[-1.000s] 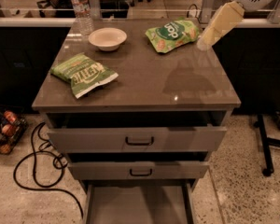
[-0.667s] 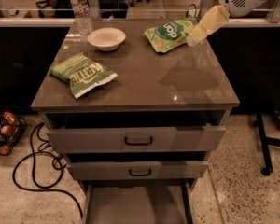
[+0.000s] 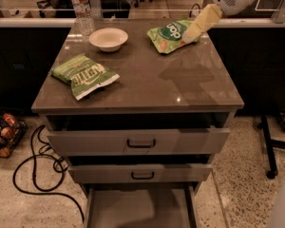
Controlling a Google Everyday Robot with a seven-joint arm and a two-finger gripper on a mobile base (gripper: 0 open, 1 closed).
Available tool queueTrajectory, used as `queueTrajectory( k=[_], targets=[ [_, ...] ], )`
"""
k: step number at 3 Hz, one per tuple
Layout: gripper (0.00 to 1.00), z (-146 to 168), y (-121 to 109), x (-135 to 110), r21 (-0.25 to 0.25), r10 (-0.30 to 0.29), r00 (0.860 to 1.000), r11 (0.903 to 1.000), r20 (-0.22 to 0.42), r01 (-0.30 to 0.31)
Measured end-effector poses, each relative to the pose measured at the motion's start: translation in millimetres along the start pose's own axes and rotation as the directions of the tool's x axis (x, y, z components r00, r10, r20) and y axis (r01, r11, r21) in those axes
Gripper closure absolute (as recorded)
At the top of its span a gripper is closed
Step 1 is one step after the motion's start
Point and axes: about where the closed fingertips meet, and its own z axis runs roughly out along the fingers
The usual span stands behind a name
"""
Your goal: Place green rice chip bag into bottom drawer
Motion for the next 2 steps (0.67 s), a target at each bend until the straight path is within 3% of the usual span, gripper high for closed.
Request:
queueTrajectory(
  k=[1, 2],
  targets=[
    [0.0, 52, -28, -17, 0.044, 0.087, 0.994, 0.9954, -0.058, -0.085],
    [0.0, 94, -49, -21, 0.101, 0.202, 0.973, 0.9763, -0.111, -0.192]
  ],
)
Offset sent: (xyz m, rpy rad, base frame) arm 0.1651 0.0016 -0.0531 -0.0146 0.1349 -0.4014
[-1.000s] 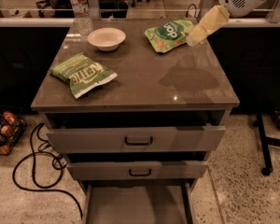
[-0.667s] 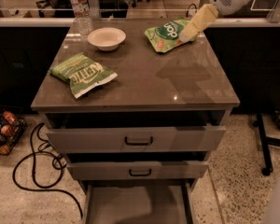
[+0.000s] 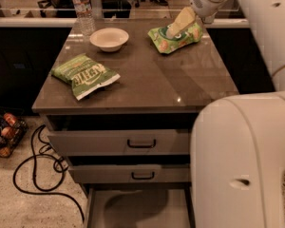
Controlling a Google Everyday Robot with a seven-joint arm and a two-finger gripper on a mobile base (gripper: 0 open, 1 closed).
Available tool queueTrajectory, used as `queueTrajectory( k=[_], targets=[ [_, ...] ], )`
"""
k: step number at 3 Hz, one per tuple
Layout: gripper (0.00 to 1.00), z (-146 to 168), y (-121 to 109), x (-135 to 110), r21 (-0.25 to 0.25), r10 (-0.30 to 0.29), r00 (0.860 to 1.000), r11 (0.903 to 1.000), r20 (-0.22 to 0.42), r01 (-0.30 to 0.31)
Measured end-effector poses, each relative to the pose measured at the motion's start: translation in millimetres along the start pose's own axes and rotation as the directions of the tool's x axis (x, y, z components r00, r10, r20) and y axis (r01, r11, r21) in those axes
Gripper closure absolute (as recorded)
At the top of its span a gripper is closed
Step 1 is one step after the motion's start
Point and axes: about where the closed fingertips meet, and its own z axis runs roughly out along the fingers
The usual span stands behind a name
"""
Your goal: Place green rice chip bag into bottom drawer
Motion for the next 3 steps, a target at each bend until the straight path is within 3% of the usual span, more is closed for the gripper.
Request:
queueTrajectory(
  k=[1, 2, 3],
  targets=[
    [0.0, 15.0, -15.4, 3.8, 0.082, 0.125, 0.99, 0.9894, -0.063, -0.12],
    [0.0, 17.3, -17.9, 5.5, 0.094, 0.173, 0.983, 0.9816, -0.066, -0.166],
    [0.0, 17.4, -17.9, 5.5, 0.094, 0.173, 0.983, 0.9816, -0.067, -0.166]
  ],
)
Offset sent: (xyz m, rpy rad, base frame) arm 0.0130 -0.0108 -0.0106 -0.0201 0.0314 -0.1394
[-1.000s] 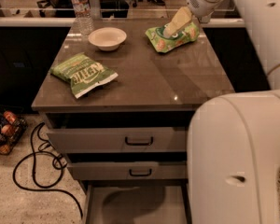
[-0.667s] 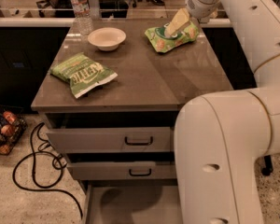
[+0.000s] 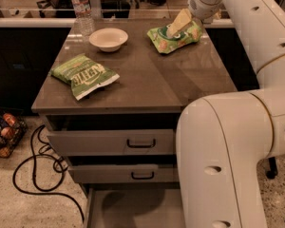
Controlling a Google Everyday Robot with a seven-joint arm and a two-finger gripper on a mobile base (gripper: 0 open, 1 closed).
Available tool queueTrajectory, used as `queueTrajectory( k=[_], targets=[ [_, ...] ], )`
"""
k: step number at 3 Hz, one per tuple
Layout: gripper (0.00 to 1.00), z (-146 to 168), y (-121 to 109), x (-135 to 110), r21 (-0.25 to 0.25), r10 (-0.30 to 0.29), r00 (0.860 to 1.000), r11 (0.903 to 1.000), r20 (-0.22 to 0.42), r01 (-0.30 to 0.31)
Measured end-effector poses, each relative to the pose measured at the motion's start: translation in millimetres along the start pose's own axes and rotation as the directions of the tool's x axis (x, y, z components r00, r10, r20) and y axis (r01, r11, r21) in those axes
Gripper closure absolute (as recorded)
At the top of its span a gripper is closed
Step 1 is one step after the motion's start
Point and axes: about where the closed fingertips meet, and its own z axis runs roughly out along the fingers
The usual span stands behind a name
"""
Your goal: Place green rice chip bag into bottom drawer
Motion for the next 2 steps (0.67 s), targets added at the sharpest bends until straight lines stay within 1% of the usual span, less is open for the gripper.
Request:
queueTrajectory(
  k=[1, 2],
  targets=[
    [0.0, 11, 1, -1, 0.024, 0.058, 0.998, 0.9981, -0.025, -0.057],
    [0.0, 28, 2, 8, 0.125, 0.186, 0.976, 0.9772, -0.114, -0.172]
  ],
)
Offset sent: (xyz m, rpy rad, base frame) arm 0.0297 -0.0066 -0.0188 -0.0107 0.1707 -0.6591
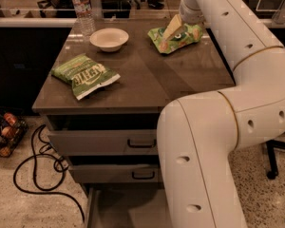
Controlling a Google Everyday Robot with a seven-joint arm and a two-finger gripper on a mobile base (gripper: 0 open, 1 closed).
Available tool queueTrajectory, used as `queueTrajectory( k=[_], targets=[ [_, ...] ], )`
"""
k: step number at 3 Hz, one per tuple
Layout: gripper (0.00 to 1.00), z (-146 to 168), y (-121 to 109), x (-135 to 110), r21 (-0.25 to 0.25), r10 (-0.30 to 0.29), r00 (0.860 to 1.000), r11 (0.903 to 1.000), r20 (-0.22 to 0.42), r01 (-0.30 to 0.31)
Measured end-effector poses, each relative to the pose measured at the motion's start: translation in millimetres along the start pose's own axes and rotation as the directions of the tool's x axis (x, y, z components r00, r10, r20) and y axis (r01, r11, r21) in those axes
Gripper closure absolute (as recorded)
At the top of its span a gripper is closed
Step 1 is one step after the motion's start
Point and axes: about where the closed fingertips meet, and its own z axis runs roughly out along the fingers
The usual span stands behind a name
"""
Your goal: Place green rice chip bag into bottom drawer
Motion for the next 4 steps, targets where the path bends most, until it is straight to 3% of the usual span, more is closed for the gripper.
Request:
queueTrajectory(
  k=[1, 2, 3, 4],
  targets=[
    [0.0, 9.4, -1.4, 8.4, 0.127, 0.15, 0.986, 0.982, -0.073, -0.14],
    [0.0, 0.8, -1.7, 10.3, 0.238, 0.301, 0.951, 0.931, -0.071, -0.277],
    [0.0, 3.6, -2.5, 8.7, 0.245, 0.341, 0.938, 0.9155, -0.054, -0.319],
    [0.0, 7.8, -2.8, 3.3, 0.207, 0.336, 0.941, 0.9238, -0.033, -0.322]
  ],
)
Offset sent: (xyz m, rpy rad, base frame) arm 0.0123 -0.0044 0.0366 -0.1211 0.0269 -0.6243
